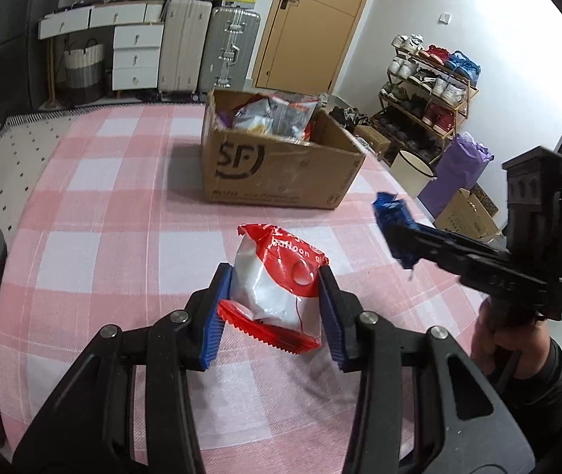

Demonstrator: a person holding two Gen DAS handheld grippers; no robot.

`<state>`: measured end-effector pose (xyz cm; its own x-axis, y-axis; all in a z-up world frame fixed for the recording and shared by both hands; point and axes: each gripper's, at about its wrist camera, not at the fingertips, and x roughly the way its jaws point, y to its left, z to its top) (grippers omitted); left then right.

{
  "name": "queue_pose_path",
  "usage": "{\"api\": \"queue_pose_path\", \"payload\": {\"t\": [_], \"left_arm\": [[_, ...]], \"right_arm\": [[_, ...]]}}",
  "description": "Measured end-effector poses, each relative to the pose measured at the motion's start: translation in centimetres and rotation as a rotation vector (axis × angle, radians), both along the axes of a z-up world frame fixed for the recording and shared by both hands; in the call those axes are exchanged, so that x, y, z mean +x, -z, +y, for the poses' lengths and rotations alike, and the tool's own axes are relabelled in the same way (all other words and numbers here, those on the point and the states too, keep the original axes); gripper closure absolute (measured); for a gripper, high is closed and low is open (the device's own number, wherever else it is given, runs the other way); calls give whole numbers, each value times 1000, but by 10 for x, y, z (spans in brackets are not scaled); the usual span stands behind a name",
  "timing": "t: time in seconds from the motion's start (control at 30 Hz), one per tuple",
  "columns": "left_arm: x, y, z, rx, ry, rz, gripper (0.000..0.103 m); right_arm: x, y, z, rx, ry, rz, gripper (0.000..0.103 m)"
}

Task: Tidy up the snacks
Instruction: 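Grasp the blue cookie pack with the right tool while the left tool holds its package, then carry both held packages over the cardboard box with both tools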

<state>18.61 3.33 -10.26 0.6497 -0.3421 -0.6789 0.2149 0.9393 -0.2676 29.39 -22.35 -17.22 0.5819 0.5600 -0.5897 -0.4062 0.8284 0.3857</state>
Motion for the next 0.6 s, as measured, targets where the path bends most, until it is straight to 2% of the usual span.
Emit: {"api": "queue_pose_path", "payload": {"t": [0.17,0.4,0.6], "left_arm": [[7,-22,-14,10,13,-45,63],[20,-56,-29,8,49,-95,63],[42,-82,-35,26,62,-129,63]], "right_arm": [[-15,-37,-10,96,-8,-71,58],[-23,-92,-15,99,-22,-173,58],[-12,-125,-15,82,-17,-226,58]]}}
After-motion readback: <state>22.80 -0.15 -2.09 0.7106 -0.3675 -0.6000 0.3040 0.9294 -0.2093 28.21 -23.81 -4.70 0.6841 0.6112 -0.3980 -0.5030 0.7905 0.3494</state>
